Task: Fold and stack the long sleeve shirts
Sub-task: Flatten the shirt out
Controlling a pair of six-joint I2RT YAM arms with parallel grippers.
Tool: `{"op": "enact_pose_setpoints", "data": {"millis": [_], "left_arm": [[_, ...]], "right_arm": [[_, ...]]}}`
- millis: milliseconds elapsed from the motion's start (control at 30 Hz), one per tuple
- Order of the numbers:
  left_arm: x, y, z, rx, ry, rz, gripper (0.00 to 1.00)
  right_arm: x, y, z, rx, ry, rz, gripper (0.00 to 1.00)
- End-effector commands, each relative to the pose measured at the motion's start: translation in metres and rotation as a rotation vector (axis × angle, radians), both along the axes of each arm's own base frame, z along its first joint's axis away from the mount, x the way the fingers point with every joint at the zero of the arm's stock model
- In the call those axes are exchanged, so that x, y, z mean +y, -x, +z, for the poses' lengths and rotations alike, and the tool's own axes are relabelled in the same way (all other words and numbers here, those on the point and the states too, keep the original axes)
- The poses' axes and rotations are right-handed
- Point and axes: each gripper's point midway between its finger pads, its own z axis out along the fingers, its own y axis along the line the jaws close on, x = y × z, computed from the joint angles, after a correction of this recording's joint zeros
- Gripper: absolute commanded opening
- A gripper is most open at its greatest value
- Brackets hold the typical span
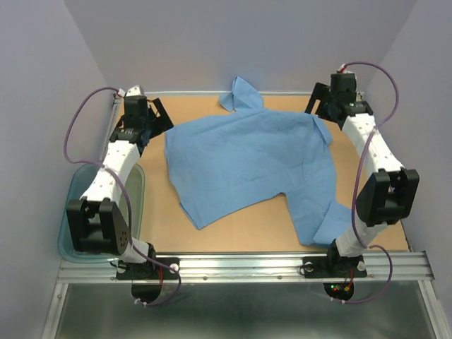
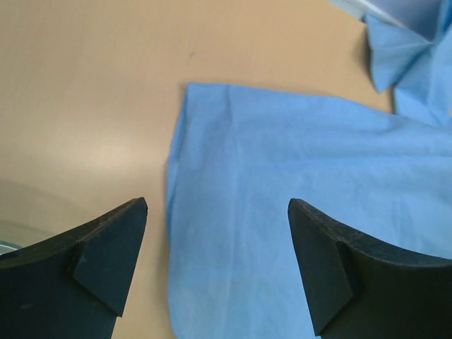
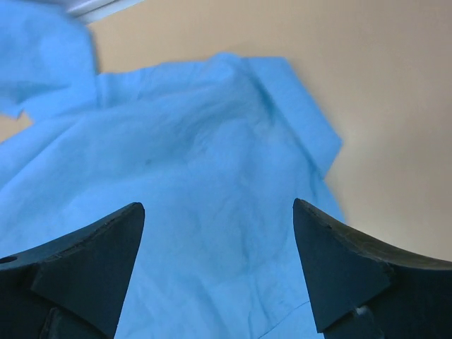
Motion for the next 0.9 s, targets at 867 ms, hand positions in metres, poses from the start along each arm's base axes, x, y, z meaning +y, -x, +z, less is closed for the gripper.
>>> {"op": "enact_pose_setpoints", "data": {"millis": [867], "left_arm": [[-0.136, 0.082, -0.145, 0.245, 0.102, -0.252, 0.93]], "right_arm": [[0.198, 0.278, -0.202, 0.711, -0.128, 0.473, 0.81]]}}
